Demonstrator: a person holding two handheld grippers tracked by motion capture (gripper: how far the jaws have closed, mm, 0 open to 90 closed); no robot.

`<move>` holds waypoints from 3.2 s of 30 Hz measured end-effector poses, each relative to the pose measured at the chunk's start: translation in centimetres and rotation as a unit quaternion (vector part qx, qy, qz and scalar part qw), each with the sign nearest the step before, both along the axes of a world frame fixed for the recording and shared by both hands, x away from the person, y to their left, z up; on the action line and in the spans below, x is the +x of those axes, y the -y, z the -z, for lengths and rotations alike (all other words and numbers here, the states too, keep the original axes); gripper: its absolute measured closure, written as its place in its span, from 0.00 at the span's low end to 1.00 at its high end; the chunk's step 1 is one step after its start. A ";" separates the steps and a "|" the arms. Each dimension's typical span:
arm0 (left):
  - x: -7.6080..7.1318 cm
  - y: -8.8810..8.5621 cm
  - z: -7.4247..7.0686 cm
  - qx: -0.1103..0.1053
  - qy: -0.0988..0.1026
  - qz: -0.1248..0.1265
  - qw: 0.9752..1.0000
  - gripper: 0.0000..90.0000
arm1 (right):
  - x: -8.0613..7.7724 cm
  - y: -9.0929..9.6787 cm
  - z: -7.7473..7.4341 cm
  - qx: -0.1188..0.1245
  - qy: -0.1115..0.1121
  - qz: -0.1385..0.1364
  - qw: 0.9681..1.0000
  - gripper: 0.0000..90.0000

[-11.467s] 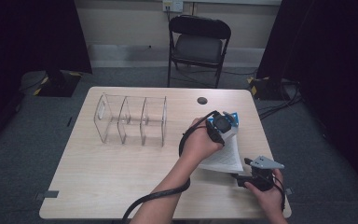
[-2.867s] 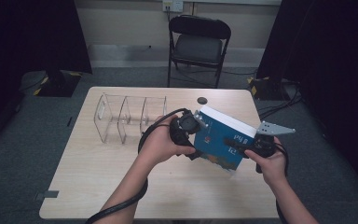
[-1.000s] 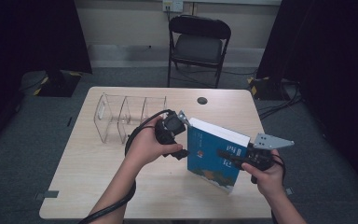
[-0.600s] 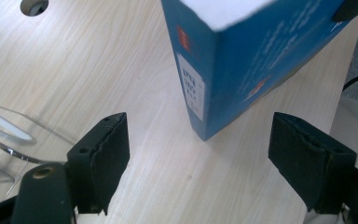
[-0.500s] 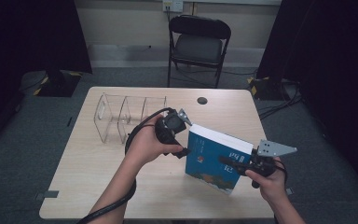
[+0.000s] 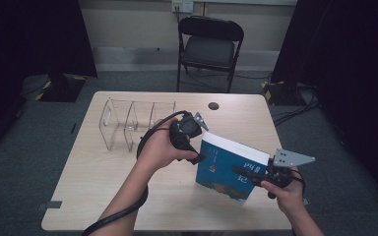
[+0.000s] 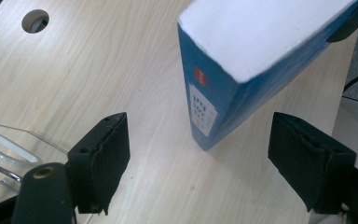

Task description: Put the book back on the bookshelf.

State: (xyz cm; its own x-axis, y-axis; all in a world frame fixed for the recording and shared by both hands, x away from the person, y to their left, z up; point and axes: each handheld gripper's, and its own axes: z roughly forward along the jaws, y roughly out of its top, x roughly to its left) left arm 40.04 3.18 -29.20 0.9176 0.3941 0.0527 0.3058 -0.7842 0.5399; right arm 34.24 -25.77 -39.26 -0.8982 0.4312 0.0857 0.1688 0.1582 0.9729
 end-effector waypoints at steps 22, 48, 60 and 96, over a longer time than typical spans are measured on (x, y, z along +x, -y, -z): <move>0.0 1.5 -0.8 -0.001 0.005 0.026 1.000 0.23 | -0.2 -0.1 -0.1 -0.006 -0.002 0.003 1.000 0.67; 0.0 4.8 -0.8 0.002 0.009 0.092 0.996 0.23 | -0.2 -0.1 -0.1 -0.010 -0.011 0.003 1.000 0.65; -0.1 5.5 -0.5 0.029 0.014 0.103 0.994 0.26 | -0.2 0.1 0.3 -0.022 -0.014 0.005 1.000 0.60; -2.0 4.2 -0.9 0.017 -0.030 0.113 0.993 0.63 | -0.5 3.6 6.5 -0.078 -0.033 0.048 0.995 0.32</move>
